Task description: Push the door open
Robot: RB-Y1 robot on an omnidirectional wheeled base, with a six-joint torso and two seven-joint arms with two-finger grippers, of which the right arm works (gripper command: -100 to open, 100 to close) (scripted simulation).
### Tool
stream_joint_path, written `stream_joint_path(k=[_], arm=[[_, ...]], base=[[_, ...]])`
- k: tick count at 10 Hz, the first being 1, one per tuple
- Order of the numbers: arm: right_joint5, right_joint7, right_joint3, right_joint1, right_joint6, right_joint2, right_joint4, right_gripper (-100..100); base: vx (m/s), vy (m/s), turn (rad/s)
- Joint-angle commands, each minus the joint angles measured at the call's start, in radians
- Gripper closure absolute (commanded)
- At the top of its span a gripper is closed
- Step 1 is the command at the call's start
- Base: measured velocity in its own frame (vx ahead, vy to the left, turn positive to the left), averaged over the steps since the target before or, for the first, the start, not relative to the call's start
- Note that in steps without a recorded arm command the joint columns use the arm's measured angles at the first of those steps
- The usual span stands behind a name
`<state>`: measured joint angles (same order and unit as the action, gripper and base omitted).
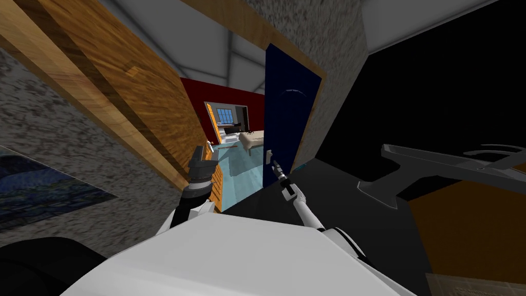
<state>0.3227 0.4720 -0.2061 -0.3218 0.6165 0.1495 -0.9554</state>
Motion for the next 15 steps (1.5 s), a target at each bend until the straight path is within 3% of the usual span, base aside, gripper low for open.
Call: stream_joint_path(k=[1,6,11,15], arm=[[0.005,0.012,-0.003,-0.018,0.001,0.0,0.034,-100],[0.018,0.049,-0.011,-0.069,-0.001,0.004,0.127,-100],[0.037,0.099,-0.023,-0.138,-0.004,0.008,0.254,-100],[0.047,0.125,-0.029,-0.175,-0.006,0.01,0.32,-100]], base=[[0.07,-0.057,0.047],[0.065,-0.079,0.046],[0.086,-0.095,0.058],[0.066,-0.073,0.039]])
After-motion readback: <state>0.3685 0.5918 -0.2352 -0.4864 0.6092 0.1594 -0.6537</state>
